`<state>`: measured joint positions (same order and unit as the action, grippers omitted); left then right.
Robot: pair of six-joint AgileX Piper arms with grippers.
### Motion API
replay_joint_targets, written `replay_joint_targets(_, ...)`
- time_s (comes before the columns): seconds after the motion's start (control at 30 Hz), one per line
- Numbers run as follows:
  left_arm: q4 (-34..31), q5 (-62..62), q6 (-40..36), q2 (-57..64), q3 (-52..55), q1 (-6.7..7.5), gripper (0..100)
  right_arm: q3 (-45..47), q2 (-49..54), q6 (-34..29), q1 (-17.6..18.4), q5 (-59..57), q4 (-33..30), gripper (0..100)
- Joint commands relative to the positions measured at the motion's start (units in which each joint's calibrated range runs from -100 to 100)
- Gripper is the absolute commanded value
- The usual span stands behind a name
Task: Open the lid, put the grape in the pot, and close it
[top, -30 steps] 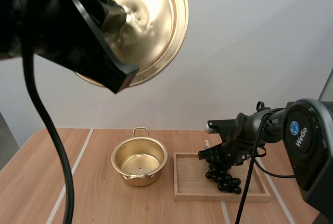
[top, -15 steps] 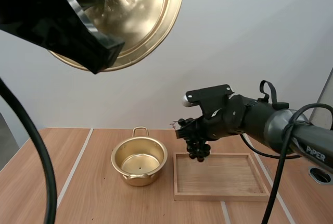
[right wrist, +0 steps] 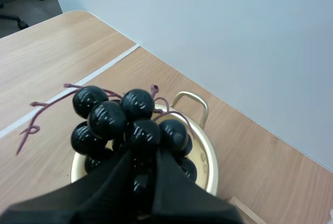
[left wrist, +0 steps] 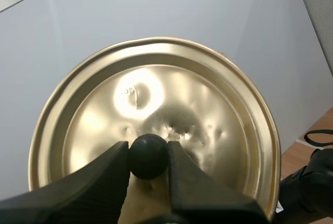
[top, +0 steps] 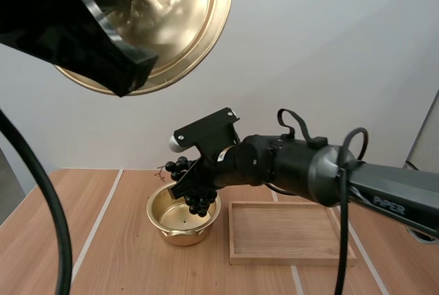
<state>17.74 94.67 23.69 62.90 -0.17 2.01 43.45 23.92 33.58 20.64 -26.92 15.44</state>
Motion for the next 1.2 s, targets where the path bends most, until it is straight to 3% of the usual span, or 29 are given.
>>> replay_joint_targets(0.0,-0.04,-0.17,-0.79,0.01,-0.42,0.16,0,-2.7,-3.09,0.36,0.28,2.09,-0.7,0)
replay_joint_targets(0.23,-1.91,-0.17,-0.8,0.01,-0.42,0.16,0,-5.64,-11.66,0.36,0.28,1.89,-0.96,0)
replay_joint_targets(0.33,-2.62,-0.17,-0.8,0.01,-0.42,0.16,0,-5.67,-13.14,0.36,0.28,1.89,-1.19,41)
replay_joint_targets(0.43,-2.63,-0.17,-0.89,0.01,-0.42,0.16,0,-5.67,-13.27,0.36,0.28,3.77,-1.04,100)
replay_joint_targets(0.47,-2.63,-0.17,-0.89,0.01,-0.42,0.16,0,-5.67,-13.27,0.36,0.28,4.5,-1.04,100)
replay_joint_targets(0.83,-2.63,-0.17,-0.89,0.01,-0.42,0.16,0,-5.67,-8.05,-0.04,-0.08,-7.26,-3.79,100)
replay_joint_targets(0.87,-2.63,-0.17,-0.89,0.01,-0.42,0.16,0,-5.67,-7.04,-0.04,-0.2,-9.25,-3.69,93)
replay_joint_targets(0.97,-2.63,-0.17,-0.89,0.01,-0.42,0.16,0,-5.67,-2.76,-0.04,-1.07,-15.24,-3.57,20)
replay_joint_targets(1.0,-2.63,-0.17,-1.0,0.01,-0.42,0.16,0,-5.67,-1.44,-0.04,-1.41,-17.72,-3.57,0)
replay_joint_targets(1.17,-2.63,-0.17,-2.81,-0.4,-0.42,0.16,0,-5.24,4.14,-1.01,-3.51,-29.58,-3.79,0)
